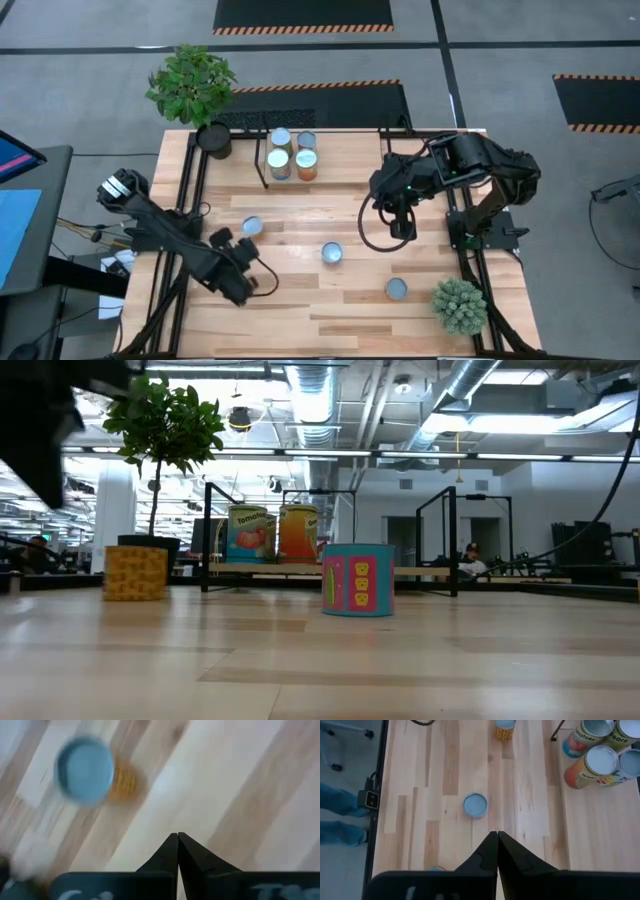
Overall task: Pick and place cans onto a shelf
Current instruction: Put the canned black beans on the shelf
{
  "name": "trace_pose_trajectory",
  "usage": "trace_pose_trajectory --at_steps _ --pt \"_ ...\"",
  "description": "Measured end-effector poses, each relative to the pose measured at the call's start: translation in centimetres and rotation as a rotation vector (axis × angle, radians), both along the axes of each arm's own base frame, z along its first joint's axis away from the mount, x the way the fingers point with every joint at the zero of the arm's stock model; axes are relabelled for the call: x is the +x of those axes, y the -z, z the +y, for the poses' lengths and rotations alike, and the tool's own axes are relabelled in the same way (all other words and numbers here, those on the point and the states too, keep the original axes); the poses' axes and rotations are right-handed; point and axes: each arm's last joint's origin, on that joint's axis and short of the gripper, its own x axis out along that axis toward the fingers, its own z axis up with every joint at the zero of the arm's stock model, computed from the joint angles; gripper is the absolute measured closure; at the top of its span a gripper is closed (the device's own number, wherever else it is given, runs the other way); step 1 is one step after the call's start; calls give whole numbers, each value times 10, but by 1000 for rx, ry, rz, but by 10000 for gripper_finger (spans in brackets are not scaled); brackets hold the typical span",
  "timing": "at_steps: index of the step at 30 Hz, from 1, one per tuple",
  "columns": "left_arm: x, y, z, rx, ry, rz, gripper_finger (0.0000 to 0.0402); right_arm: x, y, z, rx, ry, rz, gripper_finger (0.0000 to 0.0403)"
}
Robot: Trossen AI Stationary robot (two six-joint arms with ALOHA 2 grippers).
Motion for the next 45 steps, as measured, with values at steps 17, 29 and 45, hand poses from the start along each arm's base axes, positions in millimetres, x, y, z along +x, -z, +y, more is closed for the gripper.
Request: trace_pose_trajectory --at_steps 17,29,45 --pt "-30 57 62 284 -414 21 401 0 0 1 0 -3 0 375" --pt "45 7 51 111 -148 -233 401 1 0 -6 -14 0 0 374" --pt "32 -22 16 -147 -95 -59 401 42 69 -32 -329 505 55 374"
